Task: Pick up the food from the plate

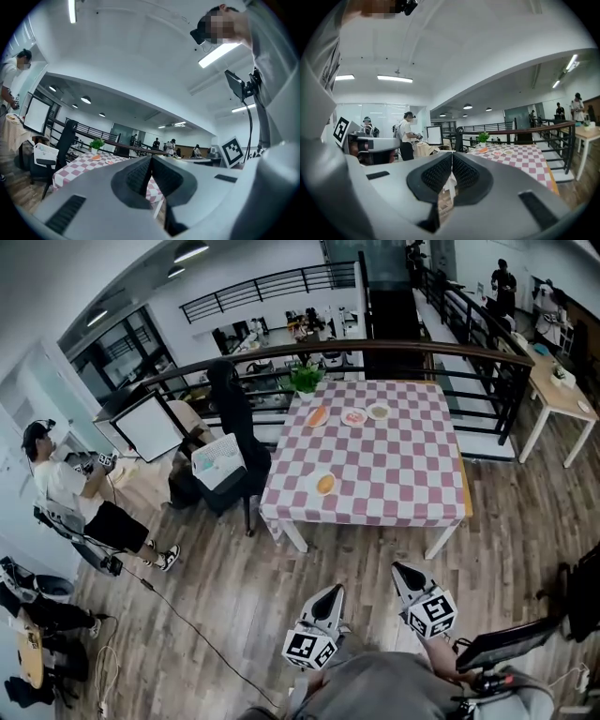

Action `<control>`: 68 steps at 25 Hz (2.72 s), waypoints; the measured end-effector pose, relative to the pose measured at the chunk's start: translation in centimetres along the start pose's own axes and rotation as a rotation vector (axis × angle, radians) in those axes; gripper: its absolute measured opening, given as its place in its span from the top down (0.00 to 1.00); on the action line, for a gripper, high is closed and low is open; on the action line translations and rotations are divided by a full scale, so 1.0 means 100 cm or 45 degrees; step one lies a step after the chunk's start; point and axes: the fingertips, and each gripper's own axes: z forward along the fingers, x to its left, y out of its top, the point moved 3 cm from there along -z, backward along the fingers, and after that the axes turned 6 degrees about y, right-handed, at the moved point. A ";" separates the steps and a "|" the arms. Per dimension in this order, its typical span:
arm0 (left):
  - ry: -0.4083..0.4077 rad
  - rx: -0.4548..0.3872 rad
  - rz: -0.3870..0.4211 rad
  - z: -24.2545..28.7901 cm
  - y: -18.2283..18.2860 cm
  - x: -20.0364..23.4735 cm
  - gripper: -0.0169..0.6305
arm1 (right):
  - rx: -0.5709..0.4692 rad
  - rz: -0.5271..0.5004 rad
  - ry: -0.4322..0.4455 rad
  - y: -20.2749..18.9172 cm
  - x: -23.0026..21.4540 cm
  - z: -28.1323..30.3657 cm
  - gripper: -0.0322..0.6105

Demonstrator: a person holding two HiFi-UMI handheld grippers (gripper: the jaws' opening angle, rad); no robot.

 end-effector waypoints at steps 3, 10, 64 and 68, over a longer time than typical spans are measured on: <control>0.002 -0.028 0.010 0.016 0.025 0.049 0.96 | -0.020 -0.027 0.009 0.024 0.002 0.051 0.93; -0.010 -0.035 0.039 0.055 0.038 0.142 0.96 | -0.035 -0.081 -0.072 0.060 -0.016 0.116 0.93; -0.101 0.109 0.204 0.467 0.074 0.259 0.16 | -0.112 -0.013 -0.425 0.096 -0.339 0.273 0.93; -0.075 0.278 0.272 0.461 0.047 0.291 0.16 | -0.092 -0.007 -0.414 0.092 -0.327 0.275 0.93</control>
